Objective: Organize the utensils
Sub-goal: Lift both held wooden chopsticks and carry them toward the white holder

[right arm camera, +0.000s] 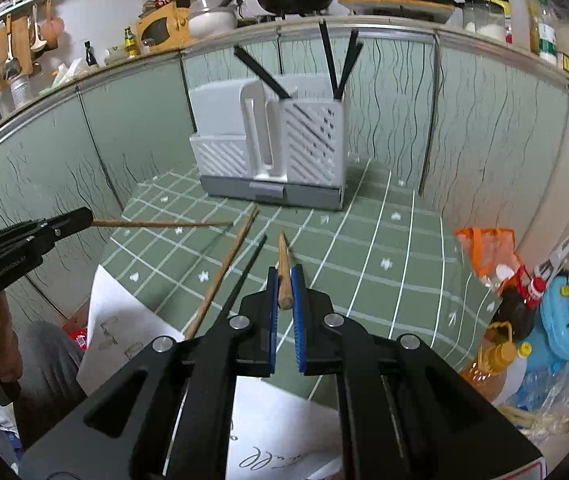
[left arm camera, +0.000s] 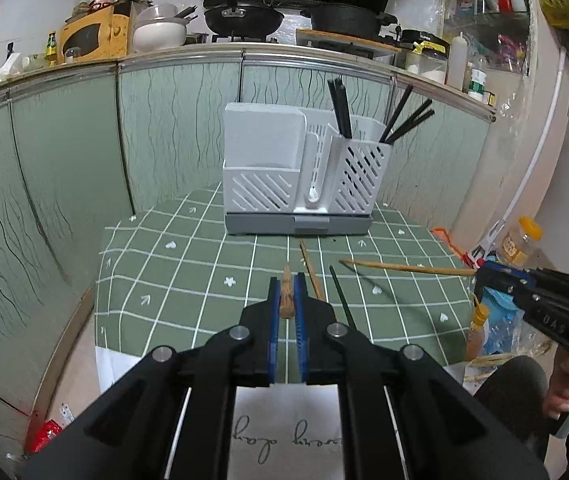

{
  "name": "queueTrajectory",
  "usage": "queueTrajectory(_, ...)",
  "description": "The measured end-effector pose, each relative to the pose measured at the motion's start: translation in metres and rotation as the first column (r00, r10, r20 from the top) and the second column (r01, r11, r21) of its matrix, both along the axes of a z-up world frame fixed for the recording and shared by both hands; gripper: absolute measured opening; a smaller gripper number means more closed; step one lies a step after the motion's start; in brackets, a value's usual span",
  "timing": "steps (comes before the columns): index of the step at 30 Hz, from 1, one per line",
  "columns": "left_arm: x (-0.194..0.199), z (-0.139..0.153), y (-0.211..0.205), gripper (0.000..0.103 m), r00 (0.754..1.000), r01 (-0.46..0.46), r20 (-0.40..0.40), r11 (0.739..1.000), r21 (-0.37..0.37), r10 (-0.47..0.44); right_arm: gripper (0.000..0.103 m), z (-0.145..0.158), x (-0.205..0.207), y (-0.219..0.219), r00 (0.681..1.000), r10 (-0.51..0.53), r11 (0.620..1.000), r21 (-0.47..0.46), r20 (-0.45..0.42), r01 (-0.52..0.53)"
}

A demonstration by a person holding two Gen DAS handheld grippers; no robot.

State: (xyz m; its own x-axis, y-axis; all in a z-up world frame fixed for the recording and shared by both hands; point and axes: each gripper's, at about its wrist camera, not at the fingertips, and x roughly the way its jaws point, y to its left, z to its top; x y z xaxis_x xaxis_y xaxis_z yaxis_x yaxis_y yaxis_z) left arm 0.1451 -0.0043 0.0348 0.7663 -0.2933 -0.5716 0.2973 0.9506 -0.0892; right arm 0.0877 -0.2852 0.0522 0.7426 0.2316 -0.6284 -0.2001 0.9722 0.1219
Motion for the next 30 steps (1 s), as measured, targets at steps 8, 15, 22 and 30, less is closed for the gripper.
queueTrajectory(8,0.008,0.031,-0.001,0.008,0.999,0.017,0.044,1.000,0.018,-0.018,0.006,0.036,0.008,-0.006,0.998,0.005,1.000,-0.006,0.064,-0.004)
queueTrajectory(15,0.019,0.058,0.002,0.008,0.998,0.029,0.063,0.999,0.016,-0.030,0.006,0.064,0.014,-0.012,0.994,0.015,1.000,-0.001,0.109,-0.015)
queueTrajectory(22,0.026,0.078,0.001,0.008,0.996,0.044,0.082,0.999,0.009,-0.045,0.006,0.082,0.021,-0.020,0.992,0.029,0.999,0.012,0.122,-0.031)
queueTrajectory(30,0.031,0.099,-0.007,0.008,0.991,0.066,0.114,0.998,0.009,-0.067,0.006,0.099,0.023,-0.026,0.989,0.042,0.999,0.011,0.144,-0.044)
